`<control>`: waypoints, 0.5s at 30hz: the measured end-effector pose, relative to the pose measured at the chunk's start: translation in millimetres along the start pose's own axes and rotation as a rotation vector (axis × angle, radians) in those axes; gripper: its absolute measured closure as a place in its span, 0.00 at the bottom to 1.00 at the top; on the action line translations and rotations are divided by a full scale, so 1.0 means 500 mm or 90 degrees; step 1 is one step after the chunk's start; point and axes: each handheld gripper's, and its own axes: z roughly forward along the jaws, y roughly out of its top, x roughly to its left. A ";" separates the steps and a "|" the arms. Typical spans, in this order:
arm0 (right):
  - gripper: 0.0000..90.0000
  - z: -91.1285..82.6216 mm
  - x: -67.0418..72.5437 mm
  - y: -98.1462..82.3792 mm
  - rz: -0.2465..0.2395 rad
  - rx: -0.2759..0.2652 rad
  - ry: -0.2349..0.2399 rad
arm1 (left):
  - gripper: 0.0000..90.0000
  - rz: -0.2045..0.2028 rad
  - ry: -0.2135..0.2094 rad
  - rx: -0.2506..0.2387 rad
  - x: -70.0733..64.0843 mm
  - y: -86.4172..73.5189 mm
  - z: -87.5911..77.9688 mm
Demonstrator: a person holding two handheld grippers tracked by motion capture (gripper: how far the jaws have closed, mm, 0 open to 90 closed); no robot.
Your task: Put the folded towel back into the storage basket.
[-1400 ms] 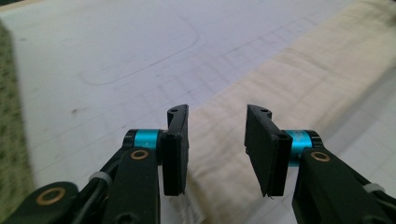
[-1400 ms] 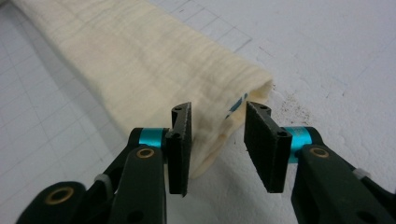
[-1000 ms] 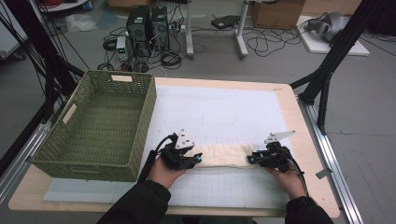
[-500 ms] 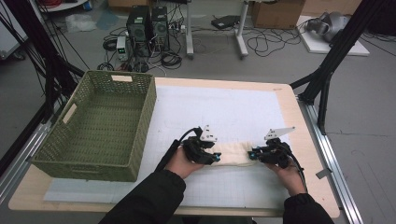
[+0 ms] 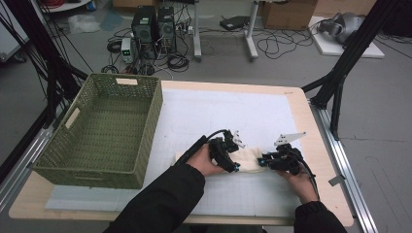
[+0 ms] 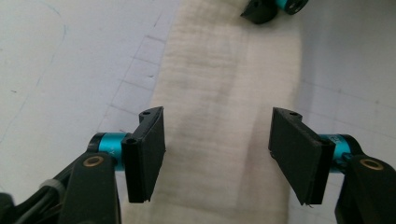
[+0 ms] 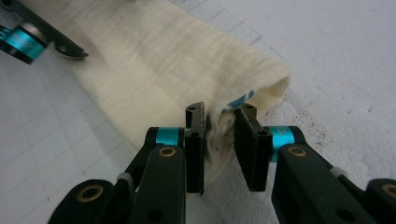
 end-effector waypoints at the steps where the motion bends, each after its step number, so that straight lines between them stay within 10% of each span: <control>1: 0.82 0.000 0.000 0.000 -0.001 0.001 -0.002 | 0.40 -0.002 -0.001 0.004 0.002 -0.001 0.004; 15: 0.79 0.000 -0.001 -0.002 0.000 0.000 -0.003 | 0.37 -0.021 -0.034 0.020 0.015 -0.011 0.020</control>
